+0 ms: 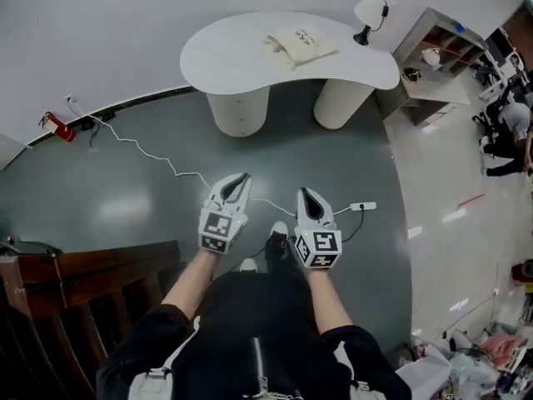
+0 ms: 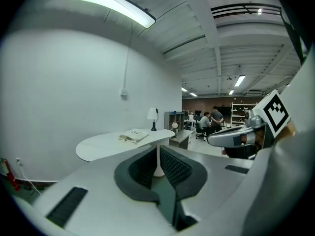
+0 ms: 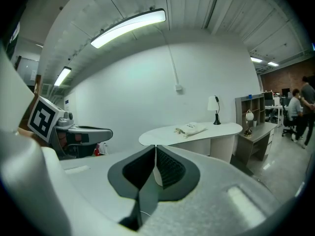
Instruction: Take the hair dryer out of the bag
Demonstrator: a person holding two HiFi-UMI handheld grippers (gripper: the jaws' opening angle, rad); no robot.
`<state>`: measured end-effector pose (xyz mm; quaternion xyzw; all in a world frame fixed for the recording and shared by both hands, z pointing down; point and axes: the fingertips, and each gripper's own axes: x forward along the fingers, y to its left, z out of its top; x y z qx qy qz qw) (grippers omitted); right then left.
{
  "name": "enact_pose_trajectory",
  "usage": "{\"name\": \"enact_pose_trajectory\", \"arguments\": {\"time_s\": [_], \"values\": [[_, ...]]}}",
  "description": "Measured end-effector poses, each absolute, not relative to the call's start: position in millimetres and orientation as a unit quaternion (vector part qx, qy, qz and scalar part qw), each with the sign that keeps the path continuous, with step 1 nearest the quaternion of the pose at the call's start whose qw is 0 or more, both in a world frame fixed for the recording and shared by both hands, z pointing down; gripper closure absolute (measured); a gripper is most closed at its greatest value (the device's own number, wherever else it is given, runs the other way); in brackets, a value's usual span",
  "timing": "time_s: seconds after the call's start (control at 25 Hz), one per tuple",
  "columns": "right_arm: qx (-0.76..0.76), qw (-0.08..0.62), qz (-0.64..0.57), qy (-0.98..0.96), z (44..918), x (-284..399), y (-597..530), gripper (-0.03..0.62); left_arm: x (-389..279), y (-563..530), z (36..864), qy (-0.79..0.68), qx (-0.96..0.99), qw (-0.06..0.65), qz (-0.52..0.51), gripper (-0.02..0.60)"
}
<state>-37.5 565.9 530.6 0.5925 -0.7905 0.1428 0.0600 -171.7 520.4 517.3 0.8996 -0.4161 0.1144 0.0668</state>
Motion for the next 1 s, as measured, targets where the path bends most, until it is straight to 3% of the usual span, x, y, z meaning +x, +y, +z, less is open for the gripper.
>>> {"name": "enact_pose_trajectory", "arguments": {"time_s": [1.0], "values": [[0.524, 0.051, 0.141, -0.838, 521.0, 54.6, 407.1, 0.588, -84.3, 389.3, 527.2, -0.481, 0.862, 0.079, 0.137, 0.555]]}}
